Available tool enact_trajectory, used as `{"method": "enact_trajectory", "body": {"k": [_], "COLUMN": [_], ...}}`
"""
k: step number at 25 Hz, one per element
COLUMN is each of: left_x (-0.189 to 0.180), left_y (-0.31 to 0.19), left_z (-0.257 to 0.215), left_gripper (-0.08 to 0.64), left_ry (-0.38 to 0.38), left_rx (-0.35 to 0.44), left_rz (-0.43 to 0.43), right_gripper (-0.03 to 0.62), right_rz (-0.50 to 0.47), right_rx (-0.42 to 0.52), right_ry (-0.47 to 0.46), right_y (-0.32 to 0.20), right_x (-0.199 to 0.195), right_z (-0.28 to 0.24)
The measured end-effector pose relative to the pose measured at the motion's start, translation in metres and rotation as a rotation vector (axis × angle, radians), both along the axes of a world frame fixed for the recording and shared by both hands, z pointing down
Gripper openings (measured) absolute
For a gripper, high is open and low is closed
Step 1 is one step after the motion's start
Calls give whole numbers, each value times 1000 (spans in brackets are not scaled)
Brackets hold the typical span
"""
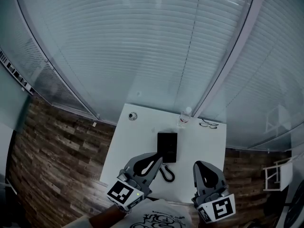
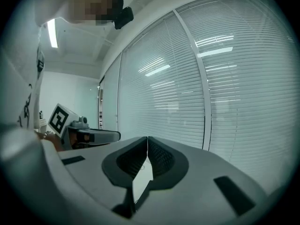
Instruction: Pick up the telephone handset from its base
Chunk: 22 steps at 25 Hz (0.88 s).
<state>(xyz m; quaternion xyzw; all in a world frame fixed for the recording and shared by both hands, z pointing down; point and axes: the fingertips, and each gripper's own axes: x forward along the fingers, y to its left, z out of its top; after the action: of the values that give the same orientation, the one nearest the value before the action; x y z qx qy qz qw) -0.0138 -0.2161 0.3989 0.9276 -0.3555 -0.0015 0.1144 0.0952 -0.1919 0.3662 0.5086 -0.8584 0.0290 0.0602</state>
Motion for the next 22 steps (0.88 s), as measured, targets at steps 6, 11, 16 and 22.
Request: {"method": "enact_trajectory", "body": {"k": [6,11,16,22], "left_x": [-3,-3,-1,5], "left_y": [-21,-26,-33,-45], "left_z": [2,24,51,111], "left_gripper": [20,21,23,51], "left_ry": [16,14,9,-37], "left_rx": [-17,-48,-105,-189], "left_rz": [21,35,33,29], "right_gripper": [6,6,6,6], "right_rz": [17,23,28,16], "right_rx": [-10,-9,-8,-4], "right_ry": [9,13,9,5], "right_y": [-16,-19,-24,-27], "right_x": [-5,-9,-7,-4], "right_z": [-2,-2,-1,-1]}}
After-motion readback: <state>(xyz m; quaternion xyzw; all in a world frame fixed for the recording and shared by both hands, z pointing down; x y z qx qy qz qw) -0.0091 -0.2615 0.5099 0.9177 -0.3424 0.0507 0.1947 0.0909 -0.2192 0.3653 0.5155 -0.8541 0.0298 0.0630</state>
